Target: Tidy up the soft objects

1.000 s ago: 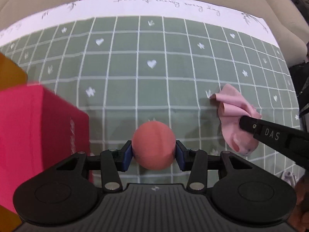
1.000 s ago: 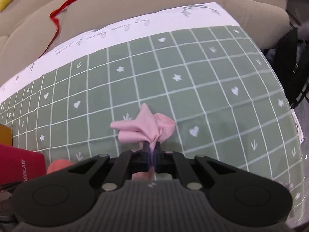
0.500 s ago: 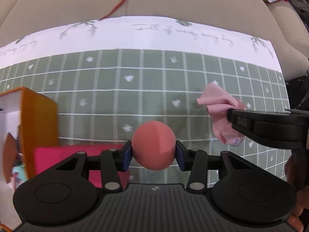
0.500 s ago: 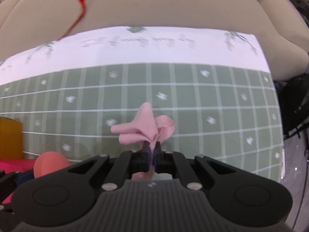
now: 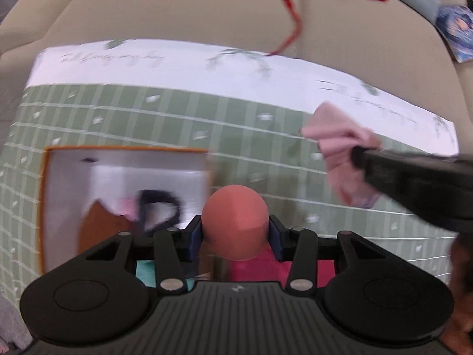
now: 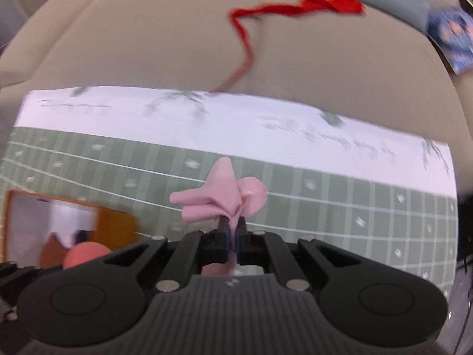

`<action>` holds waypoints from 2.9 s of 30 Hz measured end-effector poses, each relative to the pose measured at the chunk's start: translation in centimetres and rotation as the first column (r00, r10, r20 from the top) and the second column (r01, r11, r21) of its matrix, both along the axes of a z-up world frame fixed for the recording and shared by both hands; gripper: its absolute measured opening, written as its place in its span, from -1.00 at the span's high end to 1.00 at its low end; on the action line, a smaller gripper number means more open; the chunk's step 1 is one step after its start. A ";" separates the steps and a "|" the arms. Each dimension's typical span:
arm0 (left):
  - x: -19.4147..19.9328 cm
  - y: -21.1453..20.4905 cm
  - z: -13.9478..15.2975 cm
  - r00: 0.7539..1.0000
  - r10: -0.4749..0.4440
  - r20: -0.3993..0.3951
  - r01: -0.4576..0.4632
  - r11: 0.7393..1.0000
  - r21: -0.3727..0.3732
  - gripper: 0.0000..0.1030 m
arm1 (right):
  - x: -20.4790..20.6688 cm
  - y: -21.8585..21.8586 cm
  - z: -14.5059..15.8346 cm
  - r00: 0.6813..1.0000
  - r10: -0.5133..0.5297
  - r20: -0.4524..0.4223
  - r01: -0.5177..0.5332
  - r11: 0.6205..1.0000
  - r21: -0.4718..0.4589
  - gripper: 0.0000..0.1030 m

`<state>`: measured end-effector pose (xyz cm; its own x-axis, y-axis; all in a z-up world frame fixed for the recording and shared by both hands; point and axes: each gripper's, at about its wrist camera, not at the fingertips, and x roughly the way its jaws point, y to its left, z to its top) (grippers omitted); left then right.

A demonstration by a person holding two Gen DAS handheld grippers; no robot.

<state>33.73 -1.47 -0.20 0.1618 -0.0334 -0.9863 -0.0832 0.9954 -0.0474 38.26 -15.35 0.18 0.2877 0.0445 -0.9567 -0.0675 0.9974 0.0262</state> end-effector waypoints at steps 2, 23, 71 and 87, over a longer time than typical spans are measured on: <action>-0.6 2.5 0.1 1.000 0.027 0.004 -0.027 1.000 0.016 0.00 | -0.2 2.8 1.3 0.999 0.043 0.019 -0.043 0.999 0.021 0.99; -11.2 16.5 -1.8 0.995 0.100 0.030 -0.101 0.994 0.044 -0.03 | -10.4 20.9 1.5 0.931 0.364 0.036 -0.365 0.931 0.005 0.99; -5.1 20.1 -0.6 0.983 0.068 0.169 -0.036 0.982 -0.186 -0.60 | -6.2 20.1 -4.6 0.944 0.330 0.019 -0.331 0.943 0.048 0.21; -8.0 16.5 7.7 0.870 0.000 0.493 0.047 0.995 -0.084 -0.65 | -8.9 18.1 0.5 0.922 0.327 0.208 -0.351 0.932 0.092 0.09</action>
<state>25.73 15.04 7.51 0.6234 -0.1280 -0.7713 -0.0023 0.9862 -0.1656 29.35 2.74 0.64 0.4060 0.2867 -0.8678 -0.4169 0.9031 0.1033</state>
